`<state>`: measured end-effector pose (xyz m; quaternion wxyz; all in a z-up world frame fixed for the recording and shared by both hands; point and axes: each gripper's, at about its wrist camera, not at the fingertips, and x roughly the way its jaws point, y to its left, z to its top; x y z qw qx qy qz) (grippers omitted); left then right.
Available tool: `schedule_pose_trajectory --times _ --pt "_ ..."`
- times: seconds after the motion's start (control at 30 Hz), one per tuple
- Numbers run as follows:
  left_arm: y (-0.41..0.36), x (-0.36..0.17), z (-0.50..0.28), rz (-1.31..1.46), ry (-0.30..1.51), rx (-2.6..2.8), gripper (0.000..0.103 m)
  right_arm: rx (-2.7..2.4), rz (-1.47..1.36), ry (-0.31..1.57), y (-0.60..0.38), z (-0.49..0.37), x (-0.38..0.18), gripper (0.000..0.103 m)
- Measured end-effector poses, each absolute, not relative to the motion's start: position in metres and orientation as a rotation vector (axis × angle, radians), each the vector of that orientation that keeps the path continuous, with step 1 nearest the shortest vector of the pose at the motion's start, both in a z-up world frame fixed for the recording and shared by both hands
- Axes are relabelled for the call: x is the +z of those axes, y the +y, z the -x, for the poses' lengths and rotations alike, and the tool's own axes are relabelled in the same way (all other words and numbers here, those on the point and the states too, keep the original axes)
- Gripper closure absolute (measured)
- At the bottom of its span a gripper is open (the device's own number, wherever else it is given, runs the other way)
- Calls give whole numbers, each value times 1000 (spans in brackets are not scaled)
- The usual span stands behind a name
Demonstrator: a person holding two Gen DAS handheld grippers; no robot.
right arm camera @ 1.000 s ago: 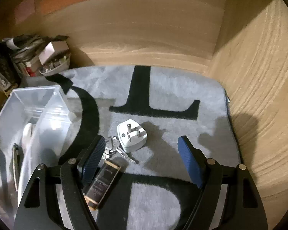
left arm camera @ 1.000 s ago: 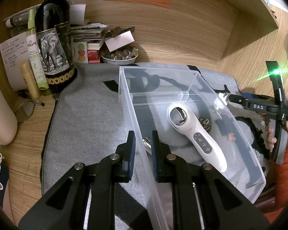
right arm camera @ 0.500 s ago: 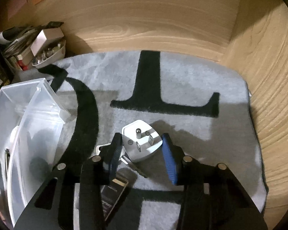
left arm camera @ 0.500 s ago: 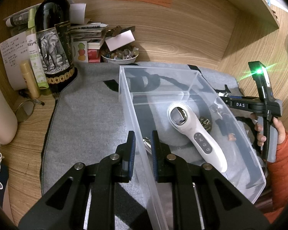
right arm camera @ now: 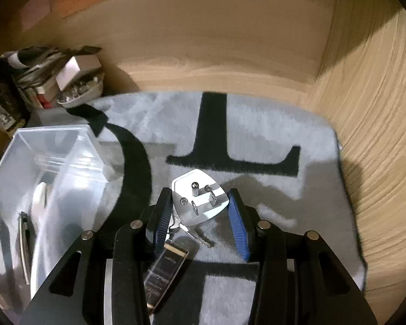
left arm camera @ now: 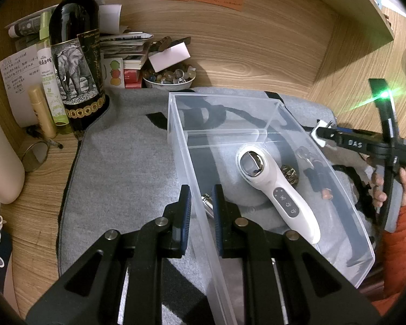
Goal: Organize rigid objects
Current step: 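Move the right tool to the white plug adapter and close on it, then carry the white plug adapter into the clear box and open the right tool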
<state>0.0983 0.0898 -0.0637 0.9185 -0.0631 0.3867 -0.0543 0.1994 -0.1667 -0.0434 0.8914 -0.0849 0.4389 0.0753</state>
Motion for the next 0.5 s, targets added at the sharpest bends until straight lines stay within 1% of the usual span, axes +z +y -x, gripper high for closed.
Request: schedule_pose_trajectory --times 0.5 --pt "91 -64 -98 133 794 -111 89 242 217 738 -138 -164 8 65"
